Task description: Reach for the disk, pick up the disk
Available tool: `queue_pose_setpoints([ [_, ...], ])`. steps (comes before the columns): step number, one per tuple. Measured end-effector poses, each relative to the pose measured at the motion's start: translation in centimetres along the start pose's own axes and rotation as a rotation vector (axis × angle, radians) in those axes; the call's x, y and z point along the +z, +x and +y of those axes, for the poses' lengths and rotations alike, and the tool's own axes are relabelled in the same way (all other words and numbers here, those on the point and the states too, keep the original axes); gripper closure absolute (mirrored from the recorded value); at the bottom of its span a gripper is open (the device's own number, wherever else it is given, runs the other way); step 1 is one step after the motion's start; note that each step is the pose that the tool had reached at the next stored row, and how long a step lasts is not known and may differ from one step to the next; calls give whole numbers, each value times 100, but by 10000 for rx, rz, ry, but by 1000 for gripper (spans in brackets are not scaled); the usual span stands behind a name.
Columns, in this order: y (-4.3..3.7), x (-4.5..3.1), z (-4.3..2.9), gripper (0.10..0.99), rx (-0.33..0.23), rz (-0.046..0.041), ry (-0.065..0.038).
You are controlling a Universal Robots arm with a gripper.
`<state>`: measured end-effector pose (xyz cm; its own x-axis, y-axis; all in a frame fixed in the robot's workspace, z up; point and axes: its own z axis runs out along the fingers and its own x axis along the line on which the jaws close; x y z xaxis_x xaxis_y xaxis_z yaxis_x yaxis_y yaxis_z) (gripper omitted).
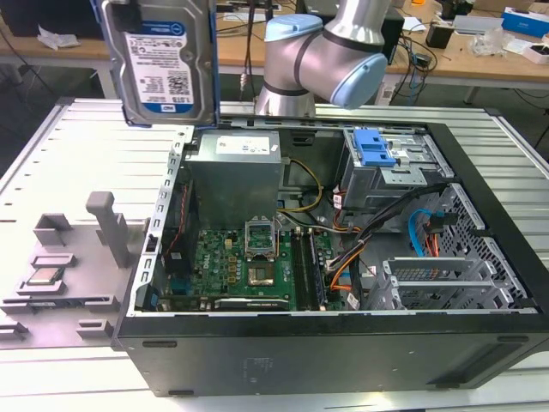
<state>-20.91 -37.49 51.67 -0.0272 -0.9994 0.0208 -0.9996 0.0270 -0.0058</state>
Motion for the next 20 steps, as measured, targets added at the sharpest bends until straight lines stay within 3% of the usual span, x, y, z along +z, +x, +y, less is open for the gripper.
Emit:
queue_pose_setpoints([
  [3,-4,0,-83,718,2,0,0],
  [6,-10,1,-212,718,1,1,0],
  [8,-25,2,-548,718,0,1,0],
  [14,-33,3,-734,718,2,1,-1],
  [20,-45,5,-1002,718,1,0,0],
])
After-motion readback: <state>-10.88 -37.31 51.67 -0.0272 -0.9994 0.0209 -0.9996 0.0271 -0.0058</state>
